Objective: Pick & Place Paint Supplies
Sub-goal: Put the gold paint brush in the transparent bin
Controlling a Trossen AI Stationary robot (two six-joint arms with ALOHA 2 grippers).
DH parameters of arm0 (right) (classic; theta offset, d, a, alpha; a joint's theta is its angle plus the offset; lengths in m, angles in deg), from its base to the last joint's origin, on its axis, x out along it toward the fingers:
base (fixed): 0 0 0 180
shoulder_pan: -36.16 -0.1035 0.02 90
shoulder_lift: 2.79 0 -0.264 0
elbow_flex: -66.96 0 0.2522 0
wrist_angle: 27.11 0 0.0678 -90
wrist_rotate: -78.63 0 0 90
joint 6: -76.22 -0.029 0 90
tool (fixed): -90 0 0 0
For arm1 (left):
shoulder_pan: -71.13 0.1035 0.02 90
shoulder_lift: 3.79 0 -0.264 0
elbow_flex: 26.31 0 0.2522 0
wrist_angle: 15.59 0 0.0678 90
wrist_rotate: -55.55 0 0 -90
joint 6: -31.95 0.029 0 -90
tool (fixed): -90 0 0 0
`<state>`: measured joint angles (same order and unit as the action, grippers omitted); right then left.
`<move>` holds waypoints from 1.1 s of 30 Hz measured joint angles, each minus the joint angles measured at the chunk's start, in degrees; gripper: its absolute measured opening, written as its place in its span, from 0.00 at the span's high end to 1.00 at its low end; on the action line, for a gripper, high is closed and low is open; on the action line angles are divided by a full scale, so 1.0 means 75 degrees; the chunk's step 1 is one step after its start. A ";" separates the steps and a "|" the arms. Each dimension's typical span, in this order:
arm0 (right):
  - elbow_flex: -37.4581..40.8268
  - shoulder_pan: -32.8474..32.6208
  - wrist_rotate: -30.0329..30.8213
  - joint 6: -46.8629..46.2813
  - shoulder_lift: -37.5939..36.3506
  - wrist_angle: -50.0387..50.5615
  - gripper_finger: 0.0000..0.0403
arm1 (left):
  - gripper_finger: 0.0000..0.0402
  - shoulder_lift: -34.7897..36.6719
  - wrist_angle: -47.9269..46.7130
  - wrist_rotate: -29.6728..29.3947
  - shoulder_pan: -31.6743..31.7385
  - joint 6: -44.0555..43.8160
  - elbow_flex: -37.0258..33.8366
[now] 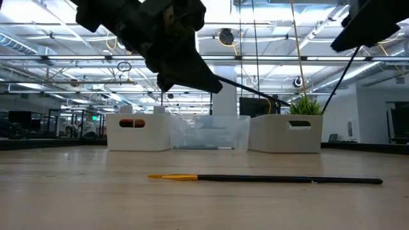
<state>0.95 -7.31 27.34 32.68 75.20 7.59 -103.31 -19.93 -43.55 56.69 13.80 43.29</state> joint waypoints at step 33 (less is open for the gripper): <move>0.2618 0.0351 -0.0002 0.1768 -0.0118 -0.5334 0.75 | 0.98 0.0625 -0.0433 0.1210 0.3824 0.0388 -0.0327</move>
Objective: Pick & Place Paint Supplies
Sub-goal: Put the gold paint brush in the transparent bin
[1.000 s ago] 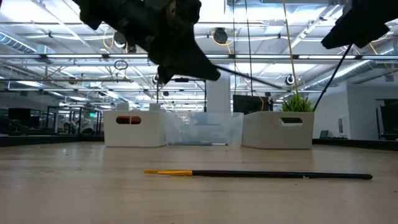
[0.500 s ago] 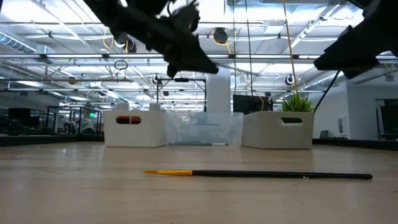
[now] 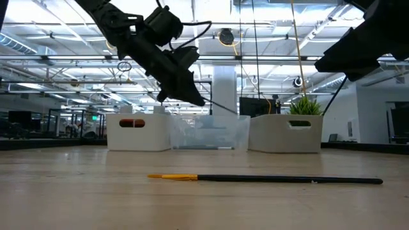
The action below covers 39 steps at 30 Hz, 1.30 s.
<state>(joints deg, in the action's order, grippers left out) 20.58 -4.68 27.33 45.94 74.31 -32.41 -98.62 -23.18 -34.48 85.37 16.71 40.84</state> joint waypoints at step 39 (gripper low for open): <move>-0.2987 0.0156 -0.1945 0.0476 0.2378 0.1518 0.79 | 0.45 -0.1438 0.1968 -0.1218 -0.6338 -0.0230 0.0012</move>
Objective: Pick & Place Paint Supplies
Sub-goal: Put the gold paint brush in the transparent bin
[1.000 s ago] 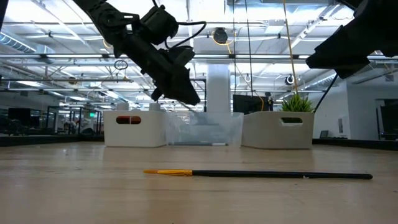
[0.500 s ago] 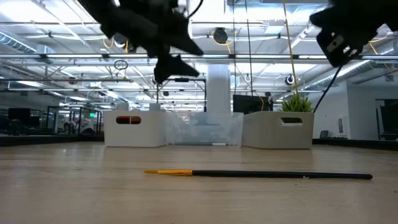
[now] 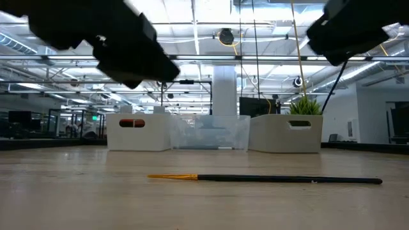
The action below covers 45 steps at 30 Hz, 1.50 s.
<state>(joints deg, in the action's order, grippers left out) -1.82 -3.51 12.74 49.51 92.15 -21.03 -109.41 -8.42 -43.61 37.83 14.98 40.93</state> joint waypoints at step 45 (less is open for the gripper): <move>0.0396 0.0024 -0.1351 -0.1722 0.1940 -0.0348 0.64 | 0.98 -0.1621 -0.0546 -0.0111 0.0681 -0.1977 0.0020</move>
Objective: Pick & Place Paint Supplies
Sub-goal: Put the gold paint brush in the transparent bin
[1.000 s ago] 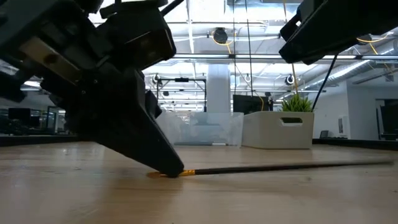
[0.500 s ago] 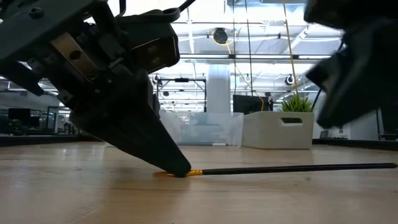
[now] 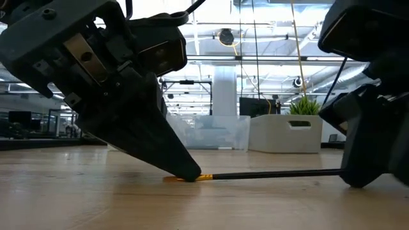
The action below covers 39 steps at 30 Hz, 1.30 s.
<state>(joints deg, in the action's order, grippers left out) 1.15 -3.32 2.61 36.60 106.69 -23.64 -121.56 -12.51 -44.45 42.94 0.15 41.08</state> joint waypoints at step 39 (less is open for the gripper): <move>0.0026 0.4967 -0.0370 0.5311 -0.3200 0.0177 1.00 | 0.93 0.6316 -0.0758 0.0128 0.0027 0.3702 -0.0029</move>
<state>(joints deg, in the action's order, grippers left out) 1.35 33.93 -0.16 76.43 82.70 -22.31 -74.19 -18.20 -43.49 43.14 27.92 40.86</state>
